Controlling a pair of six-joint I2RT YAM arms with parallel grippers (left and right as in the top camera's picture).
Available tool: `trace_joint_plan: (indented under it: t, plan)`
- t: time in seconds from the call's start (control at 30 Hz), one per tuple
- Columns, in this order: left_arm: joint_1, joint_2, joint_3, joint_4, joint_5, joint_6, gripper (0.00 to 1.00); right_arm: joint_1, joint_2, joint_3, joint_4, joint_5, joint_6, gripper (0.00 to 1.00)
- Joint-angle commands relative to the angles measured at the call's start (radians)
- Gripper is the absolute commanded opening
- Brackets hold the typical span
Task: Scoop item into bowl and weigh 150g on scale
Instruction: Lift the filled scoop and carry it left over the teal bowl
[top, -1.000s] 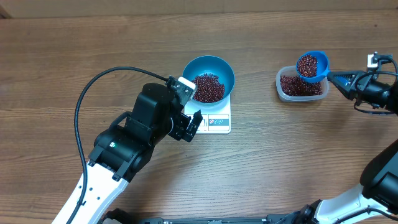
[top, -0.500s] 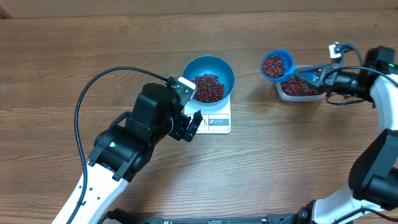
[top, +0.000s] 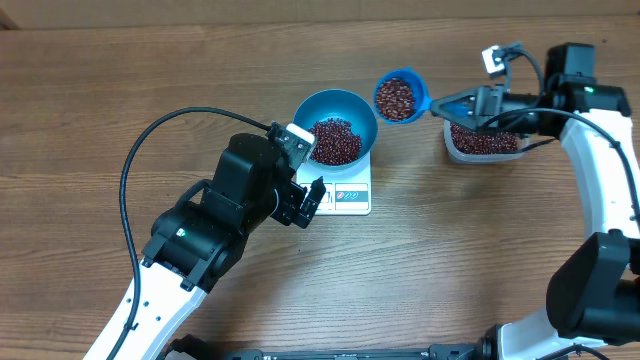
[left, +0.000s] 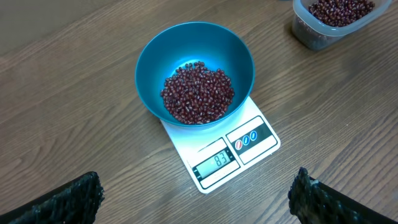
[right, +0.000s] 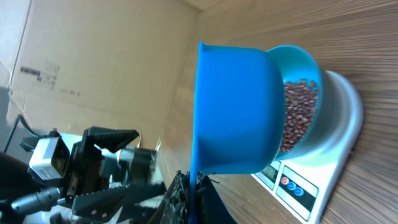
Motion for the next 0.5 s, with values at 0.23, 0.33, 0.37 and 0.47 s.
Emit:
trace_joint_plan:
  t: [0.23, 0.33, 0.37, 0.47]
  plan:
    - [0.005, -0.001, 0.0, 0.0, -0.006, -0.006, 0.99, 0.167, -0.036, 0.032, 0.157, 0.129, 0.203, 0.04]
    - [0.005, -0.001, 0.0, 0.0, -0.006, -0.006, 1.0, 0.211, -0.036, 0.032, 0.197, 0.179, 0.242, 0.04]
    - [0.005, -0.001, 0.0, 0.0, -0.006, -0.006, 1.0, 0.225, -0.036, 0.032, 0.207, 0.192, 0.246, 0.04]
    - [0.005, -0.001, 0.0, 0.0, -0.006, -0.006, 0.99, 0.266, -0.036, 0.033, 0.225, 0.232, 0.253, 0.04]
